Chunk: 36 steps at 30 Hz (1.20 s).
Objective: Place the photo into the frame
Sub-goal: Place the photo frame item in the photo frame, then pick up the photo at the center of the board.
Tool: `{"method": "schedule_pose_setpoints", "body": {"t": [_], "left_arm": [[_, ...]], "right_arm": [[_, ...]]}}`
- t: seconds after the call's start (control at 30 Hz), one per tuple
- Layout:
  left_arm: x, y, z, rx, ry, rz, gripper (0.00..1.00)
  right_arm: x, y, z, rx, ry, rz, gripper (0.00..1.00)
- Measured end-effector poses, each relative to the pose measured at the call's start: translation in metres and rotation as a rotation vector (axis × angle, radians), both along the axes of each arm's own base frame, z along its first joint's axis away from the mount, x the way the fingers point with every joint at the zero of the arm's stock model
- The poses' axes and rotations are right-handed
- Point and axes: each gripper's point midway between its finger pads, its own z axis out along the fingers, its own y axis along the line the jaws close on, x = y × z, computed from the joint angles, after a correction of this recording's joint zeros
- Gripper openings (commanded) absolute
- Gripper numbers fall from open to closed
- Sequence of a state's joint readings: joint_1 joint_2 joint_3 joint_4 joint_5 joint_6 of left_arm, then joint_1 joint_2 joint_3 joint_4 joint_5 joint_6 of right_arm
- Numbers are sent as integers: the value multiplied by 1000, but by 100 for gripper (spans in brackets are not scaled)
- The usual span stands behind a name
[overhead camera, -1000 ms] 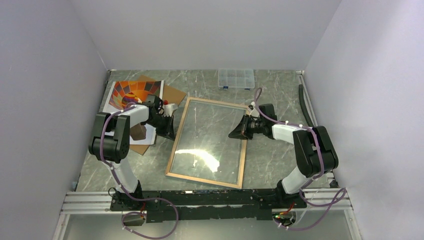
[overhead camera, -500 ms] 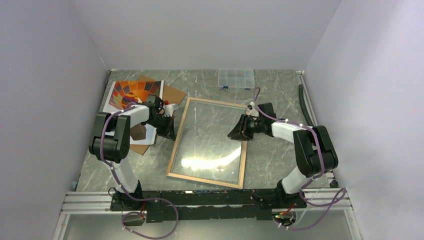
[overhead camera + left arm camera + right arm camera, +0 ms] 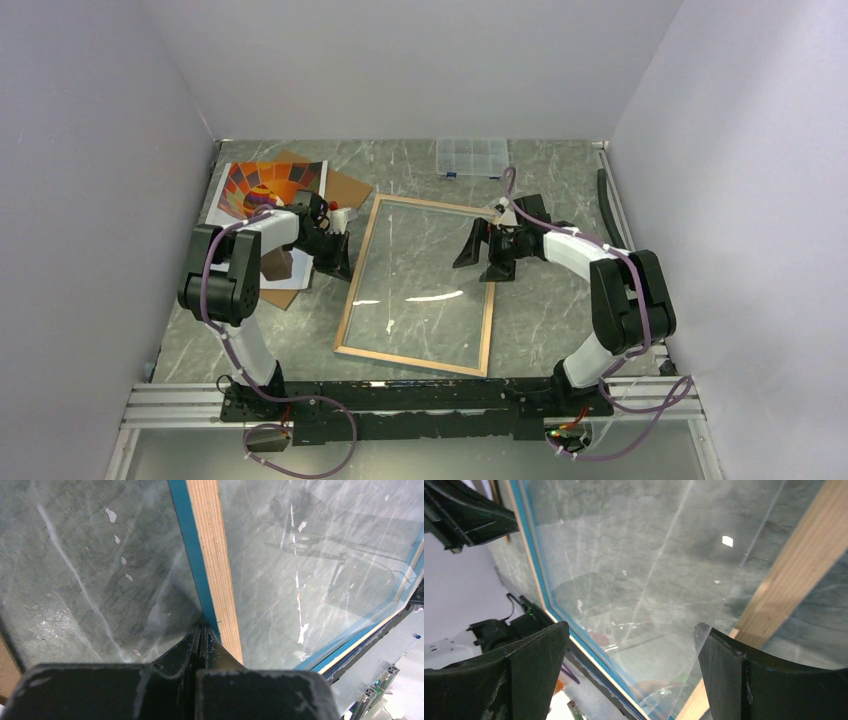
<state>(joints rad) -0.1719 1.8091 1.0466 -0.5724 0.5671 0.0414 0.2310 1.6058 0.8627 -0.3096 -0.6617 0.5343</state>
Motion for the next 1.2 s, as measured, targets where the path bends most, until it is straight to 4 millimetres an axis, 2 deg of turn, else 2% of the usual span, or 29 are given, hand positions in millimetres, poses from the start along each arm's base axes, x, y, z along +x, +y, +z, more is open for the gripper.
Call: {"method": "schedule_pose_setpoints", "body": {"t": [0.5,0.7,0.9,1.1,1.2], "left_arm": [[-1,-1,0,-1,1,-3,3],[-1,-1,0,-2,3,-3,3],[-6,0,0,-1,26,-2,3],[-7,-3,0,-3,29,-10,3],[-9,-11,-1,-16,33,-26,3]], "right_arm": [[10,-39,-7,-265,-23,-61,97],[11,-51,0,-326,-50,-98,97],[15,-55,10,-334,-95,-122,97],[3,-56,-6,-331,-54,-132,97],[5,-56,-7,-305,-47,-142,97]]}}
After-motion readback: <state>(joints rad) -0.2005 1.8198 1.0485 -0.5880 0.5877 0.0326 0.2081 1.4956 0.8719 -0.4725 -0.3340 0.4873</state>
